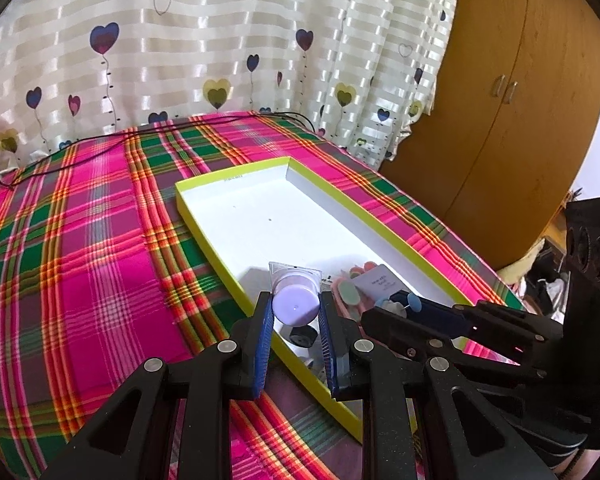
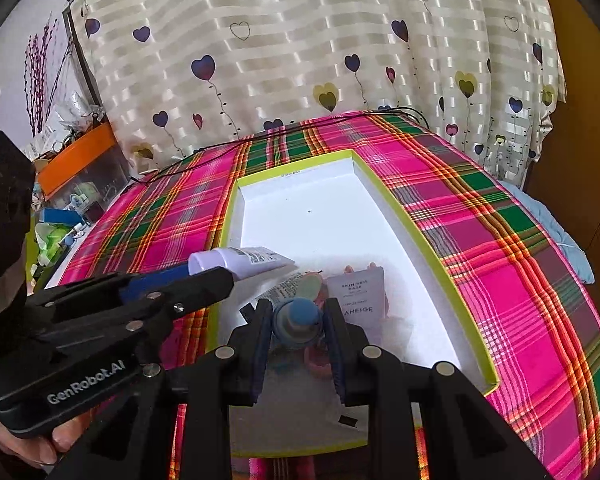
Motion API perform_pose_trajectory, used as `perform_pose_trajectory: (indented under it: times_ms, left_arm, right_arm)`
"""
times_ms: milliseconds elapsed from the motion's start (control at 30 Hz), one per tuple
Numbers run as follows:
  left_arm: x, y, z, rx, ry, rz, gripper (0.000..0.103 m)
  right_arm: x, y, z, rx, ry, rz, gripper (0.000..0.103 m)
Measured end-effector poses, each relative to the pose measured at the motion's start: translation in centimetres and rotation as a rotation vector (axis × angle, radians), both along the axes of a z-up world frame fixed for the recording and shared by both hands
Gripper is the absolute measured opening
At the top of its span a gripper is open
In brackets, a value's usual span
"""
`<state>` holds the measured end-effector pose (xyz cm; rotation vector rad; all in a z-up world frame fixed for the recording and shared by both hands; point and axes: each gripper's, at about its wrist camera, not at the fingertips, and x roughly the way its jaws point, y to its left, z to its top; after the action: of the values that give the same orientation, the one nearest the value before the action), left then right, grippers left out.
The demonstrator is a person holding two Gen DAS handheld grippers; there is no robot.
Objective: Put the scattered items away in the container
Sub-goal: 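Lower the blue cap with the right tool while the left lowers the white tube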
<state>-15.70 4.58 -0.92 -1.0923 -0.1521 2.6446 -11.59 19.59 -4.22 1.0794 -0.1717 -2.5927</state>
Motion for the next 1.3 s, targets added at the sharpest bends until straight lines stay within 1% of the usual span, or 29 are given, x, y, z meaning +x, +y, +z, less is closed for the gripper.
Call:
perform_pose_trajectory:
  times_ms: [333, 600, 767, 1033, 1300]
  left_arm:
    - [-0.9, 0.5, -1.1, -0.005, -0.029, -0.024, 0.023]
    - [-1.0, 0.7, -1.3, -0.003, -0.042, -0.041, 0.023]
    - [-1.0, 1.0, -1.2, -0.008, -0.035, -0.034, 0.023]
    - [-0.4, 0.9, -0.3, -0.016, -0.006, -0.04, 0.024]
    - [1.3, 0.6, 0.6, -0.026, 0.014, -0.041, 0.024]
  right_arm:
    - [0.3, 0.2, 0.4, 0.019, 0.029, -0.011, 0.028]
    - [0.4, 0.5, 0.7, 0.017, 0.034, -0.024, 0.028]
    - [0.7, 0.6, 0.9, 0.02, 0.039, -0.03, 0.028]
    - [1.4, 0.6, 1.5, 0.021, 0.051, -0.036, 0.028]
    - [2.8, 1.1, 2.1, 0.032, 0.063, -0.045, 0.028]
